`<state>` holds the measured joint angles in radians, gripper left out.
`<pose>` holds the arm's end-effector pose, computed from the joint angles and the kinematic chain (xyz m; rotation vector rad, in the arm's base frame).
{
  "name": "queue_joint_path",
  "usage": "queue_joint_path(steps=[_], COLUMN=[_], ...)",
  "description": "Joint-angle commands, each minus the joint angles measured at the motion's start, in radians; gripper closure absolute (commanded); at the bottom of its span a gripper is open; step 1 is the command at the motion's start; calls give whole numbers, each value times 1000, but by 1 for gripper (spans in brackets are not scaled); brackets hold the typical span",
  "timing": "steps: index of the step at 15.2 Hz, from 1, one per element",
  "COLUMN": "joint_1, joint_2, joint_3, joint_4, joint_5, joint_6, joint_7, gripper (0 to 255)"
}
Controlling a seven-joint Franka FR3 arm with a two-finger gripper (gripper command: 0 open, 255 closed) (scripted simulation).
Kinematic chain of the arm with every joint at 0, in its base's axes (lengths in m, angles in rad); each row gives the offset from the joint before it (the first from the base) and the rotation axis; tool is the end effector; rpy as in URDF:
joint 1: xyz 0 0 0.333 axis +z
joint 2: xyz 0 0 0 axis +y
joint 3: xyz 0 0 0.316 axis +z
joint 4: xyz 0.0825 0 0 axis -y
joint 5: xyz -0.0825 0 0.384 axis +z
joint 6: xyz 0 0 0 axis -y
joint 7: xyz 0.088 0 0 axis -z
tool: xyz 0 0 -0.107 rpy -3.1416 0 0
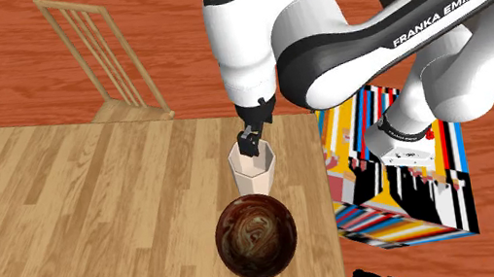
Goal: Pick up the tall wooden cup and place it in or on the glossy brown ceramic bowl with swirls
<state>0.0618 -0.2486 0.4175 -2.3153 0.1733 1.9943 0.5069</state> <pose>0.4031 0.2261 0.4261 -3.1247 0.1910 0.1628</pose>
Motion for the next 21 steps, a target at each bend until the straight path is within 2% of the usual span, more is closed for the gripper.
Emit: queue_joint_path(steps=[1,7,14,15,21], joint_1=[0,2,2,2,3], joint_2=[26,55,55,55,54], joint_3=[9,19,19,19,19], joint_4=[-1,-52,-52,-52,-52], joint_5=[-7,-9,-9,-9,-9], joint_6=[25,105,105,105,105], joint_7=[11,17,17,17,17], gripper=[0,0,0,255,255])
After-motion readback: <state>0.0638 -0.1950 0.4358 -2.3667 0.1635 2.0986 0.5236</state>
